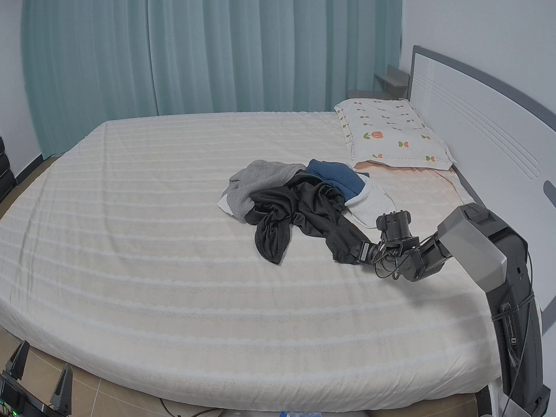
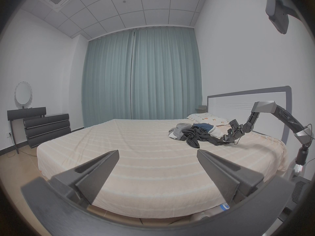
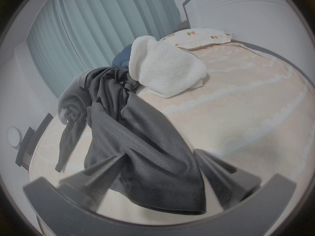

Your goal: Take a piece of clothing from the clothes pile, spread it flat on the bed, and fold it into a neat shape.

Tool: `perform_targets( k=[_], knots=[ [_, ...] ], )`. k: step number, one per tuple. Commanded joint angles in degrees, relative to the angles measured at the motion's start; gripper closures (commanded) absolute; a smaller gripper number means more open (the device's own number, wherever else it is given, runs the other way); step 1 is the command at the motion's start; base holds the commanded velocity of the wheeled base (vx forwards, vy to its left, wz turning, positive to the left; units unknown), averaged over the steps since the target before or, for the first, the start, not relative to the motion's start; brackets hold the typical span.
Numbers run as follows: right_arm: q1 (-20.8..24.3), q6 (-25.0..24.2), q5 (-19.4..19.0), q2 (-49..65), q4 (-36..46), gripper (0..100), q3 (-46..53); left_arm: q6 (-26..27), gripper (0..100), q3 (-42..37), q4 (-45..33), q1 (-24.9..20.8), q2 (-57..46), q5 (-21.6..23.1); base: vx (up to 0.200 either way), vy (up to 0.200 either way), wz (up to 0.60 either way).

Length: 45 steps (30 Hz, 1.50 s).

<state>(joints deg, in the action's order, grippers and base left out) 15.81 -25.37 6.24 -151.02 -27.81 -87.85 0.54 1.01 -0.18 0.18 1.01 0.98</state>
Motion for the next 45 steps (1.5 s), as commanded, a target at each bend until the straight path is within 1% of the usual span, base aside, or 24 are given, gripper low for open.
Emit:
perform_targets(
  k=[1, 3, 6, 8, 11, 14, 15, 18, 19, 20, 21, 22, 23, 24, 26, 27, 28, 29, 31, 32, 33, 38, 41, 45],
  knots=[
    [-0.08, 1.11, 0.17, 1.16, 0.21, 100, 0.22, -0.01, 0, -0.92, 0.01, 0.08, -1.01, -0.01, 0.0, 0.0, 0.0],
    [-0.25, 3.04, 1.67, 2.22, 0.21, 100, 1.01, -0.01, 0, -0.92, 0.01, -0.01, -1.01, -0.01, 0.0, 0.0, 0.0],
    [-0.43, 7.97, 6.5, 3.8, -0.76, 100, 1.27, -0.01, 0, -0.92, 0.01, -0.01, -1.01, -0.01, 0.0, 0.0, 0.0],
    [-0.25, 8.49, 7.38, 5.65, -0.76, 100, 1.8, -0.01, 0, -0.92, 0.01, -0.01, -1.01, -0.01, 0.0, 0.0, 0.0],
    [0.01, 7.7, 7.03, 8.72, -0.49, 100, 3.82, -0.01, 0, -0.92, 0.01, 0.08, -1.01, -0.01, 0.0, 0.0, 0.0],
    [0.71, 2.17, 4.48, 12.77, -0.41, 100, 7.69, -0.01, 0, -0.92, 0.01, -0.01, -1.01, -0.01, 0.0, 0.0, 0.0],
    [0.8, 1.46, 4.22, 13.2, -0.49, 100, 8.04, 0.08, 0, -0.92, 0.01, 0.08, -1.01, -0.01, 0.0, 0.0, 0.0],
    [0.71, -7.77, 0.35, 20.24, -0.76, 100, 12.7, -0.01, 0, -0.92, 0.01, -0.01, -1.01, -0.01, 0.0, 0.0, 0.0],
    [0.71, -8.38, 0.0, 20.76, -0.76, 100, 13.14, -0.01, 0, -0.92, 0.01, 0.08, -1.01, -0.01, 0.0, 0.0, 0.0],
    [0.8, -11.72, -2.11, 23.4, -0.76, 100, 15.34, -0.01, 0, -0.92, 0.01, -0.01, -1.01, -0.01, 0.0, 0.0, 0.0],
    [0.89, -13.3, -3.17, 24.54, -0.76, 100, 16.48, 0.08, 0, -0.92, 0.01, -0.01, -1.01, -0.01, 0.0, 0.0, 0.0],
    [1.15, -16.38, -5.45, 26.92, -0.85, 100, 19.2, -0.01, 0, -0.92, 0.01, 0.08, -1.01, -0.01, 0.0, 0.0, 0.0],
    [1.15, -16.38, -5.45, 26.92, -0.85, 100, 19.2, -0.01, 0, -0.92, 0.01, 0.08, -1.01, -0.01, 0.0, 0.0, 0.0],
    [1.77, -20.6, -9.41, 30.69, -1.2, 100, 23.07, -0.01, 0, -0.92, 0.01, 0.08, -1.01, -0.01, 0.0, 0.0, 0.0],
    [2.12, -24.9, -13.54, 34.03, -2.52, 100, 26.23, -0.01, 0, -0.92, 0.01, -0.01, -1.01, -0.01, 0.0, 0.0, 0.0],
    [2.21, -26.22, -14.85, 35.0, -3.13, 100, 27.2, -0.01, 0, -0.92, 0.01, -0.01, -1.01, -0.01, 0.0, 0.0, 0.0],
    [2.65, -29.21, -17.93, 37.55, -5.15, 100, 29.66, -0.01, 0, -0.92, 0.01, -0.01, -1.01, -0.01, 0.0, 0.0, 0.0],
    [2.91, -30.35, -19.43, 39.13, -6.65, 100, 31.24, -0.01, 0, -0.92, 0.01, 0.08, -1.01, -0.01, 0.0, 0.0, 0.0],
    [3.09, -30.97, -22.24, 41.51, -10.69, 100, 33.62, -0.01, 0, -0.92, 0.01, 0.08, -1.01, -0.01, 0.0, 0.0, 0.0],
    [3.09, -30.88, -22.68, 41.77, -11.57, 100, 33.7, -0.01, 0, -0.92, 0.01, -0.01, -1.01, -0.01, 0.0, 0.0, 0.0],
    [3.88, -30.79, -23.29, 42.56, -14.91, 100, 34.41, -0.01, 0, -0.92, 0.01, -0.01, -1.01, -0.01, 0.0, 0.0, 0.0],
    [6.34, -30.62, -23.12, 45.55, -16.58, 100, 37.31, -0.01, 0, -0.92, 0.01, -0.01, -1.01, -0.01, 0.0, 0.0, 0.0],
    [7.57, -30.35, -22.94, 47.31, -16.49, 100, 36.52, 0.17, 0, -0.92, 0.09, -0.01, -1.01, 0.08, 0.0, 0.0, 0.0],
    [9.5, -27.01, -22.94, 51.0, -15.96, 100, 34.67, 0.96, 0, -0.92, 0.18, -0.01, -1.01, -0.01, 0.0, 0.0, 0.0]
  ],
)
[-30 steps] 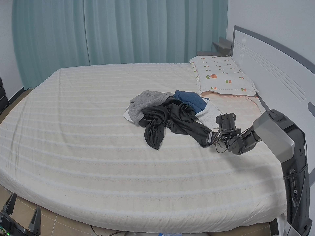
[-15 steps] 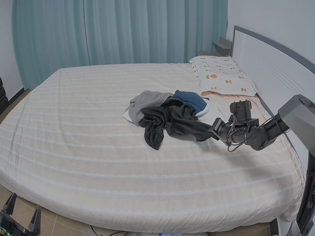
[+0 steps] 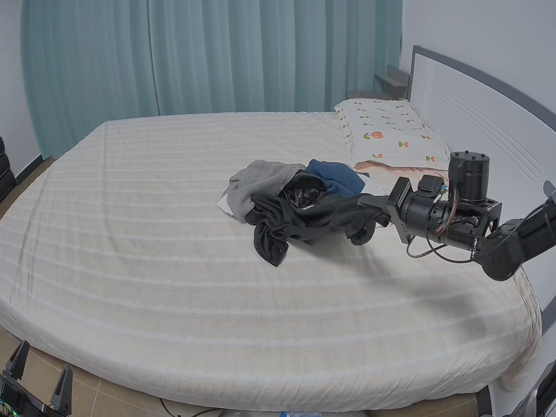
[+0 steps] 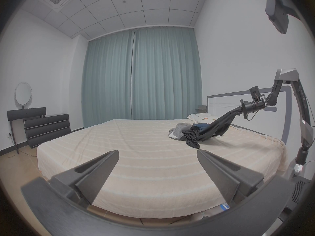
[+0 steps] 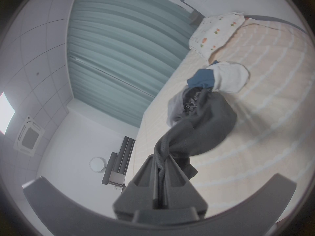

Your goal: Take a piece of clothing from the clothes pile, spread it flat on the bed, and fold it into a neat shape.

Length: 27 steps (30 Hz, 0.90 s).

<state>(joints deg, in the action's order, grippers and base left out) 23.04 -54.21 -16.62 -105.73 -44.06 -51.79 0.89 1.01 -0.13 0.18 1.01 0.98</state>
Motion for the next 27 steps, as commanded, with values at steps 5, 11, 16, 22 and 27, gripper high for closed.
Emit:
perform_targets(
  k=[5, 11, 16, 22, 27],
  knots=[
    [2.62, 7.72, 0.0, 9.93, 0.29, 100, -6.57, 2.1, 0, -0.66, 0.84, -0.01, -1.01, 0.96, 0.0, 0.0, 0.0],
    [2.71, 9.21, 0.0, 13.09, 2.57, 100, -9.3, -9.68, 0, 27.55, 2.86, -0.36, 19.82, 4.03, 0.0, 0.0, 0.0],
    [3.77, 9.48, 0.88, 15.73, 3.45, 100, -9.56, -2.12, 0, 28.43, 3.03, -0.62, 35.64, 11.77, 0.0, 0.0, 0.0],
    [4.29, 10.35, 1.76, 17.49, 4.07, 100, -6.05, -3.09, 0, 25.09, 7.43, -5.1, 58.75, 12.21, 0.0, 0.0, 0.0],
    [4.56, 10.44, 1.85, 16.08, 4.07, 100, -6.22, -3.26, 0, 25.27, 12.44, -11.17, 70.71, 10.8, 0.0, 0.0, 0.0]
  ],
)
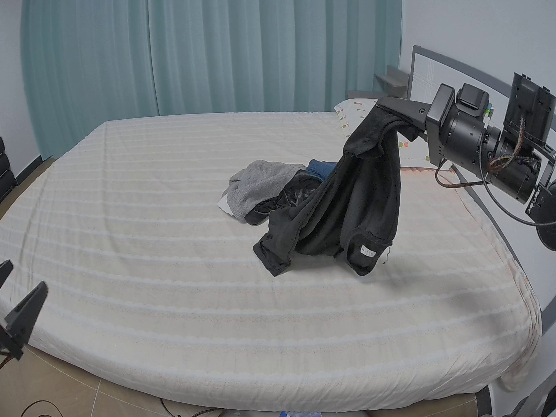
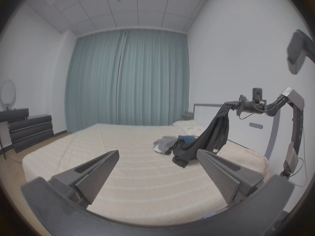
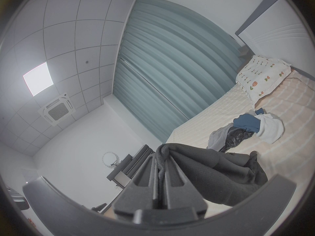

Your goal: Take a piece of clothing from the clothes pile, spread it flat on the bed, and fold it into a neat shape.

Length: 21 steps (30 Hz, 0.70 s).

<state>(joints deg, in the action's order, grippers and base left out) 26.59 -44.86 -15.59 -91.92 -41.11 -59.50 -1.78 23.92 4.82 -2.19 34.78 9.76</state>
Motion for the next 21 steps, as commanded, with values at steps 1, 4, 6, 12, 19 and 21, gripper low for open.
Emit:
perform_targets(
  k=[1, 4, 6, 12, 19, 21],
  knots=[
    [1.36, 1.09, 0.83, 2.0, 1.12, 100, 1.41, -0.68, 0, 2.63, 9.86, -11.25, 40.28, 0.96, 0.0, 0.0, 0.0],
    [1.71, 1.44, 0.83, 1.39, 1.12, 100, 1.41, -2.09, 0, 2.98, 15.66, -15.91, 49.07, -1.68, 0.0, 0.0, 0.0],
    [1.71, 1.79, 0.91, 0.6, 1.12, 100, 0.88, -2.09, 0, 3.94, 21.29, -18.55, 58.21, -3.0, 0.0, 0.0, 0.0],
    [1.8, 1.79, 1.0, 0.86, 1.12, 100, -0.44, -3.05, 0, 7.9, 30.25, -23.56, 71.3, -5.46, 0.0, 0.0, 0.0],
    [2.86, 3.99, 1.0, 0.86, 1.12, 100, -0.18, -6.39, 0, 15.72, 31.13, -28.13, 80.97, -7.83, 0.0, 0.0, 0.0],
    [2.86, 3.99, 1.09, 0.95, 1.12, 100, -0.61, -7.54, 0, 18.62, 31.22, -29.09, 83.87, -8.71, 0.0, 0.0, 0.0]
  ],
)
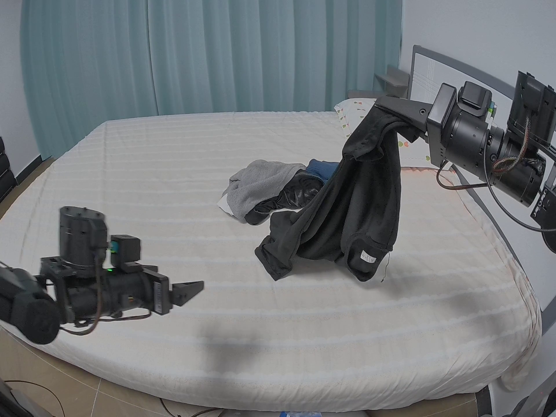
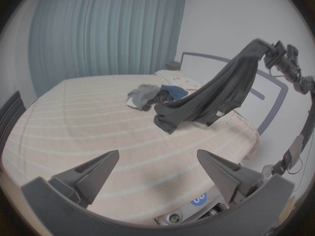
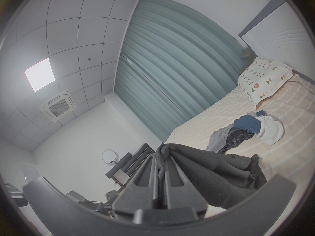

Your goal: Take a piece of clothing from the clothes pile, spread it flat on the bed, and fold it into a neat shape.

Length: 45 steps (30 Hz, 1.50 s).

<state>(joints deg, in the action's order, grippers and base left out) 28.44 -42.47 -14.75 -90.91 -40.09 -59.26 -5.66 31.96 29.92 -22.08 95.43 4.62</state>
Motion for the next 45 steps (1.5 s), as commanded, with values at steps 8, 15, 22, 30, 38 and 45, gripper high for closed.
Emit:
perform_targets(
  k=[8, 15, 22, 30, 38, 45],
  knots=[
    [1.53, 2.57, 1.13, 0.11, 0.02, 100, -0.86, -8.85, 0, 20.42, 5.68, -11.32, 28.76, -7.52, 0.0, 0.0, 0.0],
    [1.44, 2.75, 2.18, 0.38, 0.02, 100, -2.0, -9.28, 0, 28.59, 5.59, -11.85, 34.39, -7.52, 0.0, 0.0, 0.0],
    [1.44, 2.75, 2.53, 1.34, -0.25, 100, -1.91, -11.83, 0, 34.57, 7.09, -13.61, 39.57, -9.72, 0.0, 0.0, 0.0],
    [0.91, 2.75, 2.45, 2.93, -0.33, 100, -0.95, -16.67, 0, 41.25, 6.65, -14.13, 45.02, -19.12, 0.0, 0.0, 0.0],
    [0.48, 2.48, 2.36, 2.75, -0.51, 100, -0.42, -17.72, 100, 42.83, 6.21, -13.17, 46.87, -19.65, 0.0, 0.0, 0.0],
    [-1.9, 1.87, 1.57, 2.22, -0.6, 100, 1.6, -23.7, 100, 44.33, 5.5, -13.61, 45.11, -19.39, 0.0, 0.0, 0.0]
  ],
)
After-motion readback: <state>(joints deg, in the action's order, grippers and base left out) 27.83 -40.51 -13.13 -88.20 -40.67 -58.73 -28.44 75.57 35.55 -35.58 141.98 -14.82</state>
